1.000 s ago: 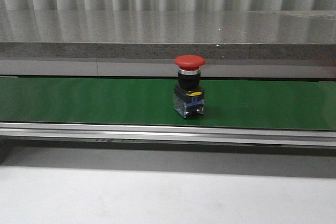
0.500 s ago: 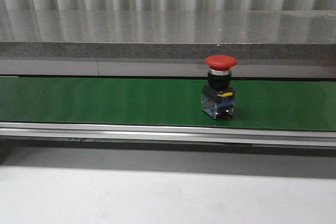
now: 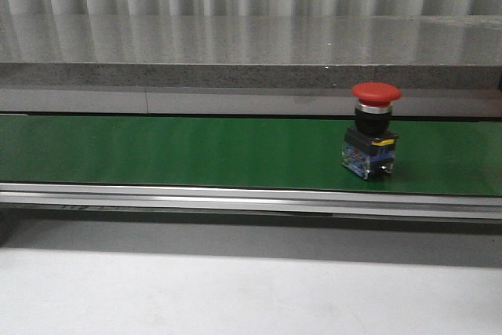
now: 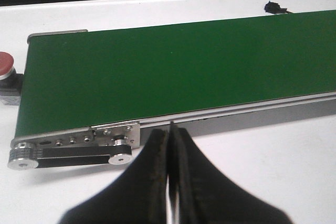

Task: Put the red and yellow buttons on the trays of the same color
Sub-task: 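Grasp the red button at the belt's end with the right gripper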

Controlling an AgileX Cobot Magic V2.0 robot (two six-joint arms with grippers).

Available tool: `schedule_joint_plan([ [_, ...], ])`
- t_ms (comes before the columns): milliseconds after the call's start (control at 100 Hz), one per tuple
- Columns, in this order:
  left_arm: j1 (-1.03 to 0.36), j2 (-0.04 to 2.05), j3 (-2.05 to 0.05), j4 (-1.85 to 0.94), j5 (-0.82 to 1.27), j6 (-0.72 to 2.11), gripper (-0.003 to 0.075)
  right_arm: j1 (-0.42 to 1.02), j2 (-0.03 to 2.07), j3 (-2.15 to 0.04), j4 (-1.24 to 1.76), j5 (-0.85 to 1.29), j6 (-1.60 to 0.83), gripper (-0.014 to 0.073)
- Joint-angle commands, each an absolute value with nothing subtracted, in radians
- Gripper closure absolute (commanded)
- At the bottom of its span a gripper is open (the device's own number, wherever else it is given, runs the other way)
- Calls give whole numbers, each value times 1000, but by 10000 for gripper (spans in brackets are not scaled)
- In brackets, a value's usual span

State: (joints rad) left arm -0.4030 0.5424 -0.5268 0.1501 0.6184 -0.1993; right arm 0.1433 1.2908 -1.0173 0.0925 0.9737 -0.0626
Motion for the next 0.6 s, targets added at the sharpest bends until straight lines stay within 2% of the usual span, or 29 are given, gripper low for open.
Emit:
schedule_joint_plan([
  [0, -408, 546, -554, 148, 549, -207, 741, 154, 1310, -1055, 186, 944, -184, 30],
  [190, -408, 546, -554, 148, 549, -207, 741, 154, 1416, -1099, 338, 917, -343, 30],
  [460, -408, 546, -554, 148, 549, -207, 741, 154, 1509, -1128, 406, 817, -452, 36],
  [510, -408, 546, -554, 148, 549, -207, 741, 154, 1515, -1128, 406, 806, -456, 69],
  [590, -408, 546, -554, 148, 549, -207, 741, 154, 1516, -1128, 406, 802, -456, 208],
])
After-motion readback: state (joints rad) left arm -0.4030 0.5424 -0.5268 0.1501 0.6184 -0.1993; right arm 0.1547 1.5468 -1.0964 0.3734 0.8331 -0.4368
